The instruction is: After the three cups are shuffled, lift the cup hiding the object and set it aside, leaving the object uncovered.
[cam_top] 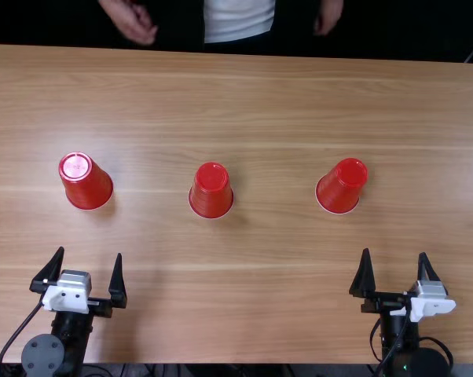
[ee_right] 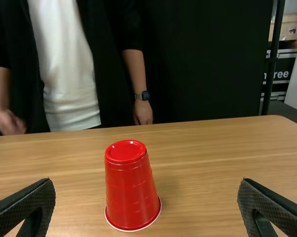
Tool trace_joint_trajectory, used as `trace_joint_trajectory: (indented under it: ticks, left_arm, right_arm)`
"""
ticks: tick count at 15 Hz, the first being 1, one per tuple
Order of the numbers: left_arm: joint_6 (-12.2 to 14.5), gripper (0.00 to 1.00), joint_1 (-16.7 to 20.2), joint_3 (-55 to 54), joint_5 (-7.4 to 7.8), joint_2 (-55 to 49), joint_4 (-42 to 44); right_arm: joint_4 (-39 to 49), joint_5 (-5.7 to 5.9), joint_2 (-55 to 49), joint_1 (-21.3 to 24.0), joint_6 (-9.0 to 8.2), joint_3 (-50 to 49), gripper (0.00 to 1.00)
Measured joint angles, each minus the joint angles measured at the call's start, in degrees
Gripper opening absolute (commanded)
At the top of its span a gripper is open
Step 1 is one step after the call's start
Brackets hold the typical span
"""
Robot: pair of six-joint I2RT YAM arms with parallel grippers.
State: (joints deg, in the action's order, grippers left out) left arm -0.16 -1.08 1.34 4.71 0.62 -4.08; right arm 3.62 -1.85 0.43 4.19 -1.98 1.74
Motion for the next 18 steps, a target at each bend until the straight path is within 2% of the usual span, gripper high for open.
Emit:
trace_joint_trajectory:
  ticks: [3, 5, 8, 10, 14, 18]
  left_arm:
    - [2.16, 1.0, 0.0, 0.02, 0.07, 0.0, 0.11]
    - [3.21, 1.0, 0.0, 0.42, 0.0, 0.02, -0.57]
    - [3.58, 1.0, 0.0, 10.93, -0.31, 6.38, -3.08]
    - [3.82, 1.0, 0.0, 20.24, -1.49, 11.56, -9.27]
    - [3.82, 1.0, 1.16, 37.44, -1.88, 22.4, -19.85]
    - [3.8, 1.0, 1.97, 50.47, -2.16, 32.09, -34.01]
  right_arm:
    - [-1.62, 0.46, 0.0, 0.98, 0.04, 0.46, 1.0]
    - [-4.13, 0.68, 0.31, 2.99, 0.02, 5.11, 1.0]
    - [-3.87, 0.85, 4.72, 3.23, 0.11, 13.73, 1.0]
    - [-7.19, 0.83, 7.8, 3.26, 0.15, 17.99, 1.0]
    - [-17.73, 0.83, 14.05, 3.26, 0.39, 28.5, 1.0]
    - [-31.43, 0.83, 22.97, 3.23, 2.19, 41.64, 1.0]
